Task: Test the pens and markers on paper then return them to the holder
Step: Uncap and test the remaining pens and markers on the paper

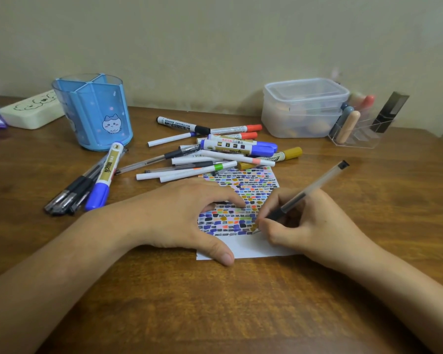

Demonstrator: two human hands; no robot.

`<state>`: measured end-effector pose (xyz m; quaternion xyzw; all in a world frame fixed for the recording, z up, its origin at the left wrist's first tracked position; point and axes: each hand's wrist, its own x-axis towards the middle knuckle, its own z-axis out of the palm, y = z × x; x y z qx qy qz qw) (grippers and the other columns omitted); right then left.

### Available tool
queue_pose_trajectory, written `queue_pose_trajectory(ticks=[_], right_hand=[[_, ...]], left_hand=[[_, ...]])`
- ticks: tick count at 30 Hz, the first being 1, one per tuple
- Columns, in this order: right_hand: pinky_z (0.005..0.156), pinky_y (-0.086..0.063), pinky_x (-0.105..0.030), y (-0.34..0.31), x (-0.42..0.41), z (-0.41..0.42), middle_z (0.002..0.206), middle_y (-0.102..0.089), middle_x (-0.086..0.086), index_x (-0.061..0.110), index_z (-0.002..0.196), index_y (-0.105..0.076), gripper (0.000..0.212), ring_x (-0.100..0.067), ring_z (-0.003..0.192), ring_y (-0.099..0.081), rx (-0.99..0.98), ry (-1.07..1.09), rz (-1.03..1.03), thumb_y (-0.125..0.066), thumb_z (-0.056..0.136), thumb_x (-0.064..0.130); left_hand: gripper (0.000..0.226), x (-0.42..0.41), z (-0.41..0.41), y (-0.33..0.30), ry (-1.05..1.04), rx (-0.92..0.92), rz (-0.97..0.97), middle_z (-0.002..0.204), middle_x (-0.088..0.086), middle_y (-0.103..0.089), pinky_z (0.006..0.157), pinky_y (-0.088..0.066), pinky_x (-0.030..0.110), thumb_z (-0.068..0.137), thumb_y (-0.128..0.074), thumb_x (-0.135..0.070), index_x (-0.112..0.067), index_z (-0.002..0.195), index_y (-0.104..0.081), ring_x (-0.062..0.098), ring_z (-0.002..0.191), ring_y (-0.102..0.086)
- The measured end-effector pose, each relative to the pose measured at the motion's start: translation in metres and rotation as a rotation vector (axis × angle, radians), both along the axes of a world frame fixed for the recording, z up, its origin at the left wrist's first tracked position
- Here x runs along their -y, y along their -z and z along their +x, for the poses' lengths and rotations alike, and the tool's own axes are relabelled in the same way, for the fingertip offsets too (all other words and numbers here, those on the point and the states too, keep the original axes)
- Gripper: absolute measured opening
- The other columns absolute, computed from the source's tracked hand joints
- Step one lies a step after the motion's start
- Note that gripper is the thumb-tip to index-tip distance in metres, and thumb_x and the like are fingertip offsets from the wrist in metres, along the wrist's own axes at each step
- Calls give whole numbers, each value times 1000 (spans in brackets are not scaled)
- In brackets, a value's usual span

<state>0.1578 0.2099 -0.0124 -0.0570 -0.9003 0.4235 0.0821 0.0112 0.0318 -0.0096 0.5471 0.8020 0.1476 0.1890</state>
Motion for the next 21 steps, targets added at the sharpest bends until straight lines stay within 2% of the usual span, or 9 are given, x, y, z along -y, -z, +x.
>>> queue_pose_trajectory(ticks=[3,12,18,21], right_hand=[[54,-43,-14,-1,1,1,64,-68,7,18,74,-73,11,0,57,-57,5,-10,-3,-76,81,11],[55,-47,-19,2,-1,-1,66,-70,4,18,74,-73,8,-3,58,-59,-4,15,9,-76,80,14],[57,-49,-19,2,-1,0,67,-70,5,17,75,-73,9,-5,61,-61,-4,-11,-21,-75,82,13],[54,-45,-19,3,-3,0,64,-68,6,19,73,-71,9,-1,57,-57,-4,14,-7,-75,80,14]], left_hand=[[88,0,0,-1,1,5,6,132,-40,-38,92,-30,4,55,-70,-77,-57,135,-39,-17,118,-35],[87,0,2,-1,-13,14,12,136,-35,-41,104,-37,16,54,-71,-77,-57,133,-40,-12,122,-39],[87,0,1,-1,-1,1,19,136,-39,-37,97,-31,8,56,-71,-76,-57,135,-39,-16,121,-34],[86,-1,0,0,0,-7,30,137,-37,-39,93,-30,3,59,-74,-74,-56,135,-39,-16,118,-35]])
